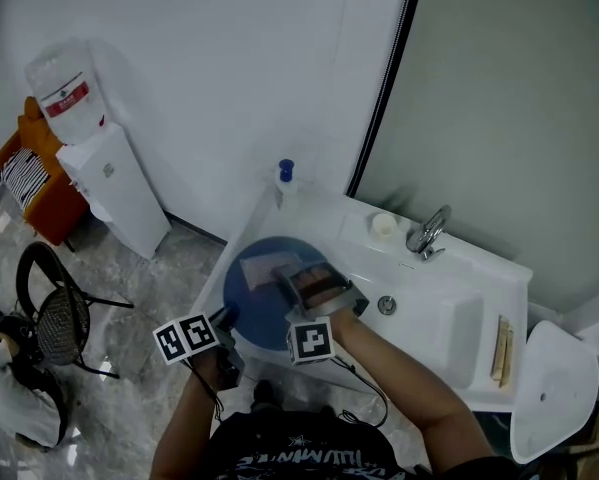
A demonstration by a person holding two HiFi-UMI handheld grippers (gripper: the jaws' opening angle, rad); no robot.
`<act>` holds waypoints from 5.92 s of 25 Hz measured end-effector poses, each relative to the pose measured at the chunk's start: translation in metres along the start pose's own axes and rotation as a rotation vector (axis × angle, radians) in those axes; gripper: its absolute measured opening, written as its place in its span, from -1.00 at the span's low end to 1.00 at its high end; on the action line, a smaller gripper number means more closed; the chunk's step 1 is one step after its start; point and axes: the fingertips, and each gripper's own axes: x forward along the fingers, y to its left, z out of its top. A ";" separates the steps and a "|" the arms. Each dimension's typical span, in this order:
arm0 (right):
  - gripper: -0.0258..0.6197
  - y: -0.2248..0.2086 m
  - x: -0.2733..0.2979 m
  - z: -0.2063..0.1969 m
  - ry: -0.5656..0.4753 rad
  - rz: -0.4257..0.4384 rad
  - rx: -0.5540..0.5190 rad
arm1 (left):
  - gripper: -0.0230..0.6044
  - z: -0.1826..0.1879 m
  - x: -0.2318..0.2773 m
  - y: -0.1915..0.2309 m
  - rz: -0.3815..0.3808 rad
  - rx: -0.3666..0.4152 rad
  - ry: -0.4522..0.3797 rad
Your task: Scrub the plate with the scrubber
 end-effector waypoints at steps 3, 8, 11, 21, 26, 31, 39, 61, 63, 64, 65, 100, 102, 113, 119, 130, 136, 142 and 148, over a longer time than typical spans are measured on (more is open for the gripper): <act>-0.69 0.002 0.006 0.000 -0.002 0.004 -0.033 | -0.81 -0.004 -0.001 0.000 -0.006 0.005 0.014; -0.69 0.018 0.013 -0.010 0.019 0.049 -0.048 | -0.81 -0.003 -0.001 -0.002 -0.015 0.007 0.023; -0.69 0.020 0.018 -0.022 0.060 0.051 -0.035 | -0.81 -0.001 0.002 -0.003 -0.015 0.007 0.024; -0.69 0.028 0.016 -0.045 0.158 0.051 0.115 | -0.80 0.020 0.006 0.000 0.010 0.003 -0.038; -0.69 0.034 0.012 -0.049 0.173 0.054 0.172 | -0.80 0.035 0.008 0.001 0.018 -0.016 -0.074; -0.69 0.042 0.006 -0.046 0.178 0.065 0.250 | -0.80 0.045 0.012 0.001 0.026 -0.023 -0.107; -0.69 0.057 -0.005 -0.027 0.141 0.120 0.311 | -0.80 0.058 0.017 0.002 0.034 -0.044 -0.141; -0.69 0.000 -0.022 -0.010 0.016 0.025 0.574 | -0.80 0.038 0.014 0.036 0.104 -0.008 -0.072; -0.69 -0.004 -0.021 -0.017 0.033 0.021 0.598 | -0.80 0.033 0.014 0.041 0.109 -0.006 -0.051; -0.69 -0.005 -0.020 -0.020 0.042 0.019 0.604 | -0.80 0.031 0.014 0.043 0.111 -0.007 -0.041; -0.69 -0.005 -0.019 -0.023 0.050 0.018 0.610 | -0.80 0.029 0.014 0.046 0.113 -0.007 -0.031; -0.69 0.026 0.037 -0.044 0.128 0.092 0.740 | -0.81 0.040 0.053 0.087 0.287 0.345 0.283; -0.69 0.026 0.039 -0.043 0.126 0.095 0.740 | -0.81 0.042 0.053 0.089 0.314 0.410 0.293; -0.69 0.029 0.042 -0.042 0.124 0.105 0.741 | -0.77 0.035 0.058 0.084 0.353 0.621 0.369; -0.69 0.032 0.040 -0.043 0.128 0.105 0.747 | -0.73 0.023 0.063 0.083 0.332 0.655 0.396; -0.69 0.031 0.032 -0.054 0.135 0.088 0.783 | -0.63 0.042 0.055 0.075 0.311 0.601 0.288; -0.69 0.016 0.018 -0.057 0.102 0.047 0.815 | -0.57 0.067 0.033 0.053 0.270 0.562 0.150; -0.69 0.011 0.002 -0.057 0.035 0.042 0.839 | -0.67 0.066 0.018 0.023 0.256 0.555 0.048; -0.69 0.014 -0.015 -0.054 -0.023 0.056 0.824 | -0.78 0.042 0.005 0.008 0.278 0.527 -0.005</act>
